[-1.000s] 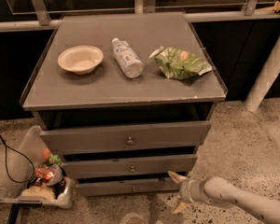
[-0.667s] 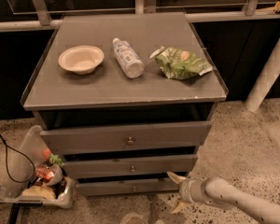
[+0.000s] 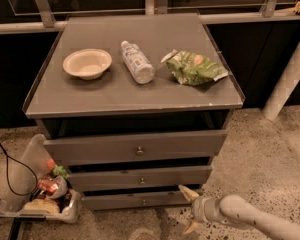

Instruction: Open bottom drawer

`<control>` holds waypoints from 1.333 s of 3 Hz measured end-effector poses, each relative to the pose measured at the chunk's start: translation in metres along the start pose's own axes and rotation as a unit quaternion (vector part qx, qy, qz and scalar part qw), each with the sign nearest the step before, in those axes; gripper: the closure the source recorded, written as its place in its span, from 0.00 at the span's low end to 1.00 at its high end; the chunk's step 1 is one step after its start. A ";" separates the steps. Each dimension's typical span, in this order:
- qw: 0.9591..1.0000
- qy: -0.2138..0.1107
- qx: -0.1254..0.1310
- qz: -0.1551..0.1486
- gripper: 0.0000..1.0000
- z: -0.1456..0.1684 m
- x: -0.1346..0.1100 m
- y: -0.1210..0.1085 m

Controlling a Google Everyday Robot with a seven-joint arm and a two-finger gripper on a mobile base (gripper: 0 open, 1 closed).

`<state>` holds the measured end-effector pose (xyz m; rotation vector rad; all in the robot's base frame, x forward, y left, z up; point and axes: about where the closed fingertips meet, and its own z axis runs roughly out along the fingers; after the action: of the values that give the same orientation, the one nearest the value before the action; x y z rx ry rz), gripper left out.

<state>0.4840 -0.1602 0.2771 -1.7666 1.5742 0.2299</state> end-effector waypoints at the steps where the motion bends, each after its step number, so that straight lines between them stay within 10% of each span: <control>1: 0.999 -0.011 -0.022 -0.045 0.00 -0.004 -0.005 0.049; 3: 1.000 0.000 -0.014 -0.025 0.00 0.015 0.011 0.038; 4: 0.999 0.000 -0.023 0.044 0.00 0.051 0.044 0.037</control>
Offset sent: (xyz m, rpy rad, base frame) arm -0.0392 0.0024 -0.0121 -0.0155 -0.0166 0.0791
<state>0.4775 -0.1610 0.2006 -1.7339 1.6617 0.3112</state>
